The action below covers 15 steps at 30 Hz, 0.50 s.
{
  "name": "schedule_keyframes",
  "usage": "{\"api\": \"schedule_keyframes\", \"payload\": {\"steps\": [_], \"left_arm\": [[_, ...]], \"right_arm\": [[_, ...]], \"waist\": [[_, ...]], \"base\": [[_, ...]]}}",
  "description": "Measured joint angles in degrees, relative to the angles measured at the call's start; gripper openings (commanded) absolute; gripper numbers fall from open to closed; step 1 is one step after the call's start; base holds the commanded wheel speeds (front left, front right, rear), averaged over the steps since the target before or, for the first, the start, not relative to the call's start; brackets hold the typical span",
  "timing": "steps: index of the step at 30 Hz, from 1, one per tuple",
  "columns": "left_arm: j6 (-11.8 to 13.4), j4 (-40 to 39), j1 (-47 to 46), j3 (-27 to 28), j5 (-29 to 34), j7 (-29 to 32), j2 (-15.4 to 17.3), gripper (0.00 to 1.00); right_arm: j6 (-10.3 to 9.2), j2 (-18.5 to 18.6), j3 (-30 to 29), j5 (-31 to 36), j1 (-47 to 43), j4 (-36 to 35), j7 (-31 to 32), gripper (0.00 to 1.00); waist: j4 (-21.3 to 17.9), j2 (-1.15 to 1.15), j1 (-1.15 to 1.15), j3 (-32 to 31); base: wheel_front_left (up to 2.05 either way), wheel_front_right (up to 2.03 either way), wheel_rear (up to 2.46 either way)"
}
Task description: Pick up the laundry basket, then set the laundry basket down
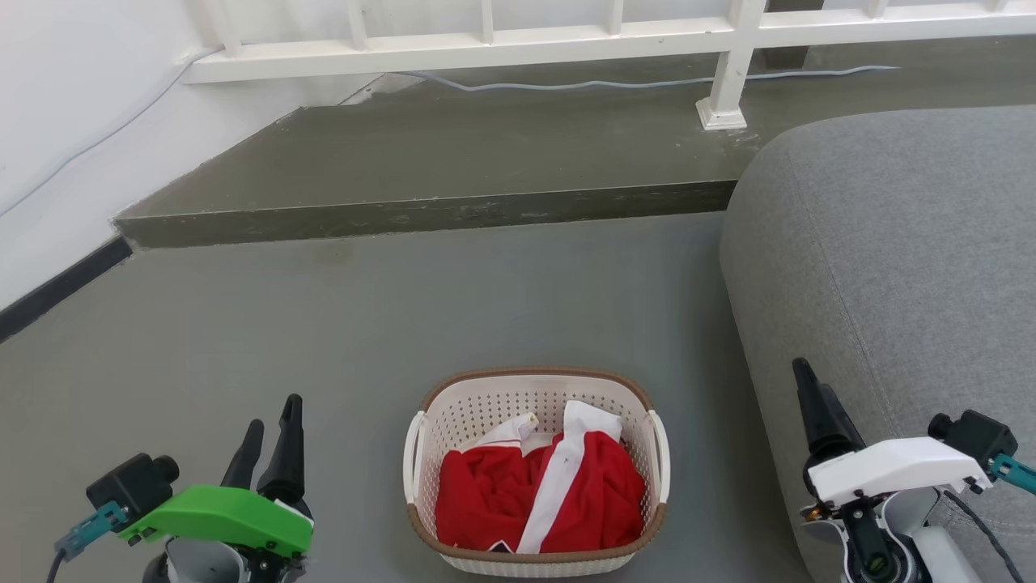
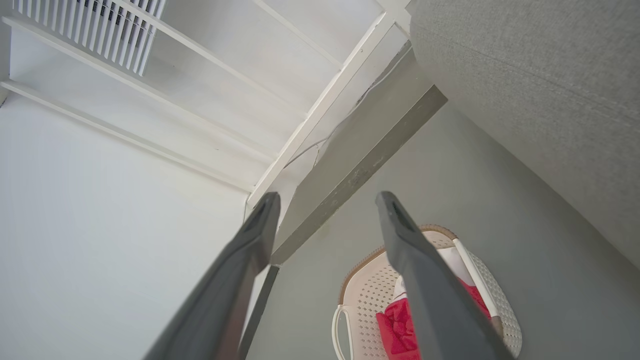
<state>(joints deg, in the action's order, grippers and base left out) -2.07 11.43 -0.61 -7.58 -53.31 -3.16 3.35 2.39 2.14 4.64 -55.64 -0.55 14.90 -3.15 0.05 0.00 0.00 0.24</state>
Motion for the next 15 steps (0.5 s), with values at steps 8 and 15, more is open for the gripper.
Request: {"api": "schedule_keyframes", "payload": {"steps": [8, 15], "left_arm": [[1.18, -0.78, 0.08, -1.83, 8.33, -1.53, 1.01, 1.00], [2.38, -1.13, 0.18, -2.90, 13.58, -2.55, 1.08, 1.00]], "right_arm": [[-1.07, 0.20, 2.32, 7.40, -0.09, -0.35, -1.82, 1.00], [-2.00, 0.22, 3.92, 12.65, -0.37, -0.68, -2.97, 1.00]], "waist": [[-0.14, 0.00, 0.00, -0.13], [-0.23, 0.00, 0.00, -0.31]], "base": [[0.00, 0.00, 0.00], [0.00, 0.00, 0.00]]}}
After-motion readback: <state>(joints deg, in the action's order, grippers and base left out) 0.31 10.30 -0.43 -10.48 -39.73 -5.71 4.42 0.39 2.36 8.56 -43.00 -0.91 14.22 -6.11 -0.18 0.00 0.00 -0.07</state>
